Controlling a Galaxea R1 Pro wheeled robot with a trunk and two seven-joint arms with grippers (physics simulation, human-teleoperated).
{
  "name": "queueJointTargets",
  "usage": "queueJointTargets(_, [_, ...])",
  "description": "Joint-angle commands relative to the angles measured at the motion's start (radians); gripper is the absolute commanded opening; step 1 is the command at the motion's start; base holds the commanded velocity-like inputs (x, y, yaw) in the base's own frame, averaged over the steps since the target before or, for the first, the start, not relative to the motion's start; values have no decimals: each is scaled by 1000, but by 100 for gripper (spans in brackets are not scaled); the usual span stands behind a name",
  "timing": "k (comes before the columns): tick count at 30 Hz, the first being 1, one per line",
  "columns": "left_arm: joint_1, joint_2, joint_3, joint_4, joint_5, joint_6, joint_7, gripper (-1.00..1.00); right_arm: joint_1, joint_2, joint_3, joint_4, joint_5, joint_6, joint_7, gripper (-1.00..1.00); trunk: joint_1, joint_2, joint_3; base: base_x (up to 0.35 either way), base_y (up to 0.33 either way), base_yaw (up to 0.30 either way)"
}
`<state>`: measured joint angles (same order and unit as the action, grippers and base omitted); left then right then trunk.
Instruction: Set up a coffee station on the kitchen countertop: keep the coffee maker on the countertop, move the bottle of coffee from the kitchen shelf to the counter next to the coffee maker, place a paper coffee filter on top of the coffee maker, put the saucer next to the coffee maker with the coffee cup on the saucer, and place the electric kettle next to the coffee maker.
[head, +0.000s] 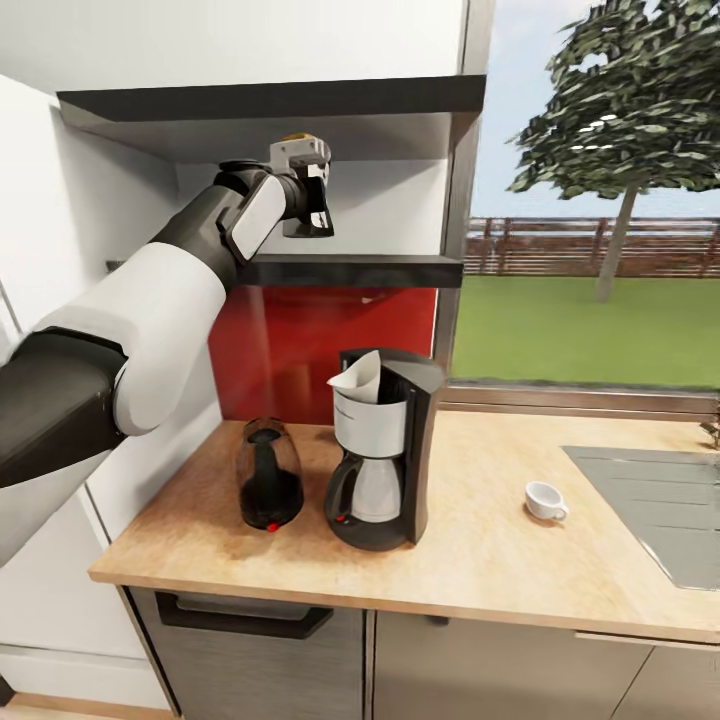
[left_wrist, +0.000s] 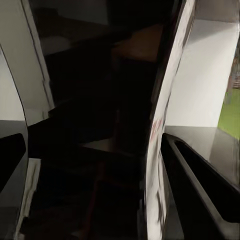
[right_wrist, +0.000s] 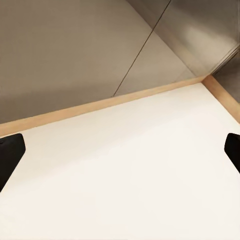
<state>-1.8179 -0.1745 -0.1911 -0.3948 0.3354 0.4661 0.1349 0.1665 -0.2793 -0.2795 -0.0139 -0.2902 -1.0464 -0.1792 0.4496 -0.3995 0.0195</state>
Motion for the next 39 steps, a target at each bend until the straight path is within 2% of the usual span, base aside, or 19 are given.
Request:
queueJointTargets(1, [0, 0, -5, -1, 7, 3, 8, -100, 1, 0, 6, -1, -9, -1, 1, 100, 0, -1, 0, -2, -282, 0])
queueJointTargets(11, [0, 0, -4, 0, 7, 3, 8, -100, 1, 0, 6, -1, -9, -1, 1, 100, 0, -1, 0, 0, -157, 0])
queueJointTargets(25, [0, 0, -5, -1, 7, 3, 8, -100, 1, 1, 6, -1, -8, -1, 1, 100, 0, -1, 0, 0, -292, 0])
queueJointTargets(39, [0, 0, -4, 1, 8, 3, 8, -100, 1, 1, 5, -1, -7, -1, 1, 100, 0, -1, 0, -75, -120, 0])
